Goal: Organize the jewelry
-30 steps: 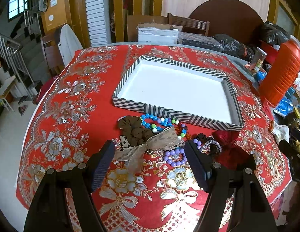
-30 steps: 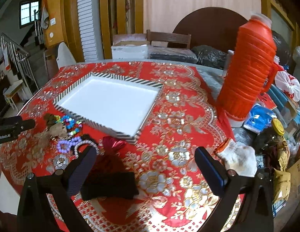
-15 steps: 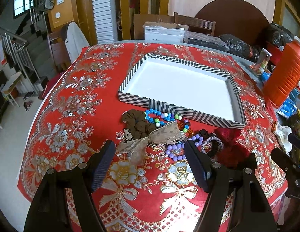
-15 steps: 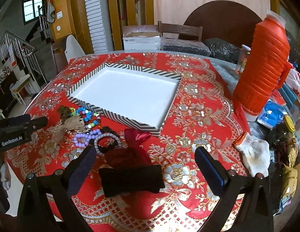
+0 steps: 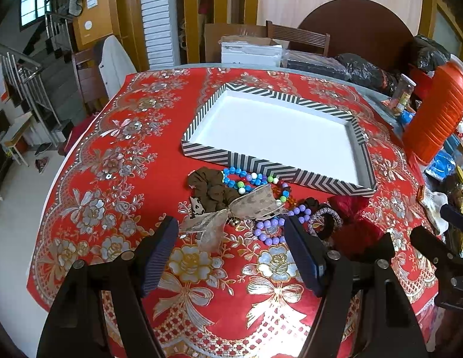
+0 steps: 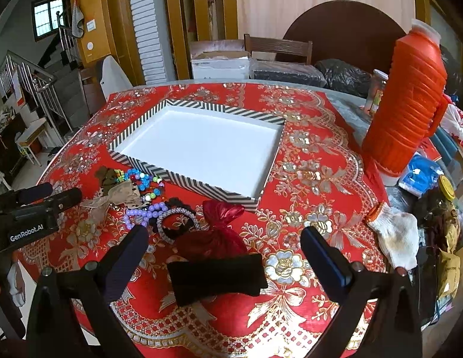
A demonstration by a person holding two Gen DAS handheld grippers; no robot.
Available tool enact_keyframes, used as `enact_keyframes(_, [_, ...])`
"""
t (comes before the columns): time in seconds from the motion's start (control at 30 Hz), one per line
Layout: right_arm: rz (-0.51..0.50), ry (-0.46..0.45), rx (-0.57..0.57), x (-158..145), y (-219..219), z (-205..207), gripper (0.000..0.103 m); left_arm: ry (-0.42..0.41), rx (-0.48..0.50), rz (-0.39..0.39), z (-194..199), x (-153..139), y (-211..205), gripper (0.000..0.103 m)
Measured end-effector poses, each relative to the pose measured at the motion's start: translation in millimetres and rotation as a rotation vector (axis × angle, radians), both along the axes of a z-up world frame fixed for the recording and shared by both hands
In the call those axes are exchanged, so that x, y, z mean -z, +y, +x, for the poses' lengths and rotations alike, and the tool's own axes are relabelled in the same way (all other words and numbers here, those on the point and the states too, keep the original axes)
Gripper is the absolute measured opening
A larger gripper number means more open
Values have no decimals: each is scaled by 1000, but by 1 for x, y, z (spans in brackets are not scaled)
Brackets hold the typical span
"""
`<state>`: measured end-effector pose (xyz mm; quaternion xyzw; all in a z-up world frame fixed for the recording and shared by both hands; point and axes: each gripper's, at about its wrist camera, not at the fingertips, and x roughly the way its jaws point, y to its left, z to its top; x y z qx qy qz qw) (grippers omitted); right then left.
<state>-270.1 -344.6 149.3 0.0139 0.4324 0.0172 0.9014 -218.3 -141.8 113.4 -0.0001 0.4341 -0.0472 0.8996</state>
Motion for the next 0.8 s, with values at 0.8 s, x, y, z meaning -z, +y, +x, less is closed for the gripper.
enact_keyframes(0.8, [20, 28, -2, 8, 0, 6, 103, 14, 3, -4, 5, 7, 1, 57])
